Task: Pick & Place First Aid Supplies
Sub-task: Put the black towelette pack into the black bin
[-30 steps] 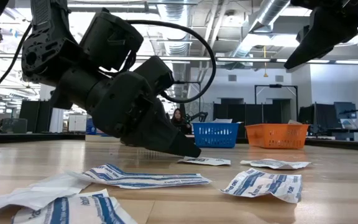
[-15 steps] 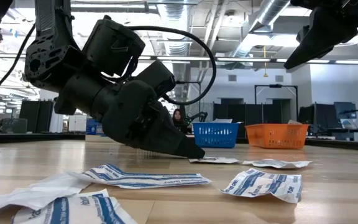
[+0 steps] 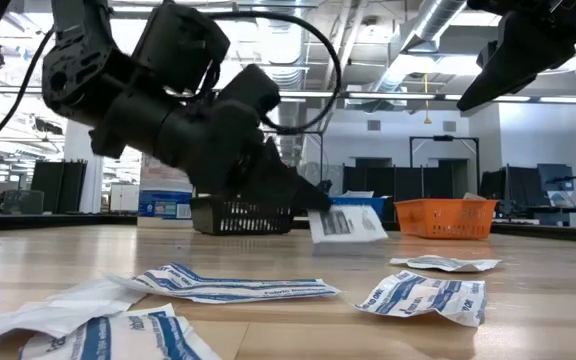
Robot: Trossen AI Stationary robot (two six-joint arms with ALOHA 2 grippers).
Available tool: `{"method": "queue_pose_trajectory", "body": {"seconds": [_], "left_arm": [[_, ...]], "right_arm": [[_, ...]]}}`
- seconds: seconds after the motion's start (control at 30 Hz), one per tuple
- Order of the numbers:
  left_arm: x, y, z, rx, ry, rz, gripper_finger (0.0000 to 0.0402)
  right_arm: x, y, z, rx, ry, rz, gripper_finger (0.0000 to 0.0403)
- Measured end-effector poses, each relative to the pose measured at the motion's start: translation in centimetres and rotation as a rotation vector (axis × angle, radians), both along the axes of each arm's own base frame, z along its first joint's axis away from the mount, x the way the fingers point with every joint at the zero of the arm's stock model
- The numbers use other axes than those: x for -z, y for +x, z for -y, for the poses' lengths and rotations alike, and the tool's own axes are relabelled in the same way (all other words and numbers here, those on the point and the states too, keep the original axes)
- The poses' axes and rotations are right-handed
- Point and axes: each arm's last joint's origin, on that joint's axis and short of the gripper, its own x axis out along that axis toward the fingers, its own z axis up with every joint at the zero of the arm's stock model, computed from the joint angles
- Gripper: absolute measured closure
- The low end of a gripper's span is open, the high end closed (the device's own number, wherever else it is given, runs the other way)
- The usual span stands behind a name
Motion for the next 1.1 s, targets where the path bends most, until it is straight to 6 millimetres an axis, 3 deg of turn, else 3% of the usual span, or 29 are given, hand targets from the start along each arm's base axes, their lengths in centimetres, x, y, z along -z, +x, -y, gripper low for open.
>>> {"method": "queue_pose_trajectory", "body": {"seconds": [0.2,0.5,0.67,0.8,0.93,1.1], "left_arm": [[-2.2,-1.9,-2.6,-0.177,0.06,-0.031,0.0396],[-5.3,-7.1,-8.9,-0.563,0.09,-0.012,0.0396],[-4.6,-9.6,-12.0,-0.71,0.004,0.002,0.0396],[-2.9,-11.0,-13.4,-0.779,-0.031,-0.042,0.0396],[-1.9,-11.4,-13.8,-0.794,-0.055,-0.076,0.0387],[-2.1,-11.4,-13.8,-0.789,-0.056,-0.057,0.0346]], "right_arm": [[0.0,0.0,0.0,0.0,0.0,0.001,0.031],[0.0,0.0,0.0,0.002,0.003,0.002,0.031],[0.0,0.0,0.0,0.004,0.003,0.004,0.031],[0.0,0.0,0.0,0.006,0.002,0.006,0.031],[-0.1,0.1,0.0,0.005,0.003,0.009,0.031],[-0.1,0.1,0.1,0.007,0.002,0.009,0.031]]}}
